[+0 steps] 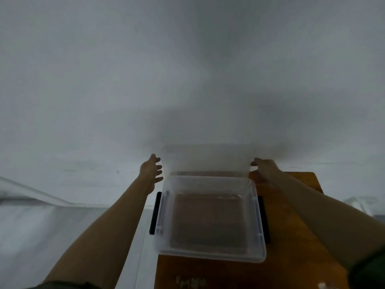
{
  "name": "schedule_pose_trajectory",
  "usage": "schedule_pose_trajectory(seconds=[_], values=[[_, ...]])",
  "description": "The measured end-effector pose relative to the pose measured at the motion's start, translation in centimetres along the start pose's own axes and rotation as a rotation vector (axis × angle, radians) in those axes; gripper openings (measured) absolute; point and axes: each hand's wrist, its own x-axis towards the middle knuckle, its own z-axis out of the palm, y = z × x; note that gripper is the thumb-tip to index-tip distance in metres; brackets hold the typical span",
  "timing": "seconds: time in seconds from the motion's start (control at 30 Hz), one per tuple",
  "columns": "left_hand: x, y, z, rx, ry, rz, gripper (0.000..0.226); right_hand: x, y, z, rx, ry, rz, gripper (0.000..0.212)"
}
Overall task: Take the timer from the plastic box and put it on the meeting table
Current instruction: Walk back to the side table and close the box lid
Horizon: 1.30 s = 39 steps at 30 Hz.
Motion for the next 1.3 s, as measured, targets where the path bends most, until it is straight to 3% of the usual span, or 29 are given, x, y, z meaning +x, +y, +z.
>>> schedule_pose_trajectory(seconds=[0.1, 0.37, 0.47, 0.57, 0.83, 1.0, 1.13, 1.3], values=[[0.0, -0.3, 0.5, -0.041, 0.018, 0.007, 0.05, 0.6, -0.4, 0.5, 0.023, -0.066, -0.003, 0.03], [-1.7, -1.0, -1.4, -0.226, 0.081, 0.015, 0.046, -0.9, -0.7, -0.6, 0.143, 0.008, -0.103, 0.04], [-2.9, -1.2, -2.9, -0.253, 0.031, 0.009, 0.032, -3.2, -0.3, -1.4, 0.149, 0.027, -0.152, 0.029], [-3.9, -1.7, -4.2, -0.155, -0.011, 0.018, 0.018, -5.8, 0.7, -2.2, 0.067, 0.04, -0.205, 0.017], [-6.9, -3.6, -5.6, 0.042, -0.057, 0.064, 0.008, -10.5, 4.3, -2.2, -0.129, 0.101, -0.347, 0.023], [-8.6, -6.3, -6.7, 0.323, -0.09, 0.141, 0.011, -10.5, 7.2, -1.8, -0.309, 0.157, -0.358, 0.034], [-8.8, -9.3, -7.0, 0.492, -0.064, 0.22, 0.026, -11.0, 9.6, -0.6, -0.439, 0.185, -0.367, 0.042], [-9.0, -11.8, -7.2, 0.881, -0.093, 0.261, 0.029, -11.6, 11.3, 0.3, -0.569, 0.202, -0.438, 0.046]])
